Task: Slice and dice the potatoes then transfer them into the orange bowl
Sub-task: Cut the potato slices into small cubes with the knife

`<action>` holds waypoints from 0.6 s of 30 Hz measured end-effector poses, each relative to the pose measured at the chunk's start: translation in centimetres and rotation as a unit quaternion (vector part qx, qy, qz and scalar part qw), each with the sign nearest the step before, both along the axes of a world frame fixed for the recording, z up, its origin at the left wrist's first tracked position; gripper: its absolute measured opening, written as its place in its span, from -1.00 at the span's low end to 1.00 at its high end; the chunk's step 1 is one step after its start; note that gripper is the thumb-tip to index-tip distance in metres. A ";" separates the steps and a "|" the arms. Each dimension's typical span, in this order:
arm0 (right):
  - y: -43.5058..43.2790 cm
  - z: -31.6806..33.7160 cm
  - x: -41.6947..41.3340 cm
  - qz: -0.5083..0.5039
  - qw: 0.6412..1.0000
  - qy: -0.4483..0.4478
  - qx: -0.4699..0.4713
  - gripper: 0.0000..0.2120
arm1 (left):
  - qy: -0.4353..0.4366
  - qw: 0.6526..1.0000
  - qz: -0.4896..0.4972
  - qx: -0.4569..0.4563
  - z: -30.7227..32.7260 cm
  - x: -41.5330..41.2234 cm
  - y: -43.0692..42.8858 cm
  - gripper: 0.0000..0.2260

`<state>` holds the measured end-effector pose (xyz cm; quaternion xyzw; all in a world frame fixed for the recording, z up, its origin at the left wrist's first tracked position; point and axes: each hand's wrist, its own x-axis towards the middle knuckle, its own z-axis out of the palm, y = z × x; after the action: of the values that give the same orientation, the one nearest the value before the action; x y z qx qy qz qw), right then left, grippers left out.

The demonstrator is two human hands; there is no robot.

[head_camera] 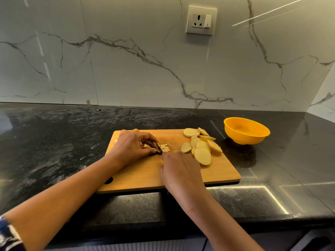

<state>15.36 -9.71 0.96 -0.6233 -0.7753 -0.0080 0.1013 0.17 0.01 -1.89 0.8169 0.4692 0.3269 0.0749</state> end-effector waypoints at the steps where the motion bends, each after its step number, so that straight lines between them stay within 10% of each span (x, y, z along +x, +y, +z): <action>1: 0.0 0.1 -0.1 0.003 1.000 -0.006 -0.001 -0.77 | -0.002 1.000 0.000 -0.002 0.0 0.0 0.0 -0.77; 18: -0.4 1.1 6.2 -0.091 0.989 0.063 0.100 -0.62 | 0.035 0.998 -0.049 -0.017 0.9 0.8 -0.2 -0.66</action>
<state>21.53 -10.12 2.01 -0.6774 -0.7027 -0.0557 0.2103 0.94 -0.20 -0.94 0.8486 0.4361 0.2862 0.0882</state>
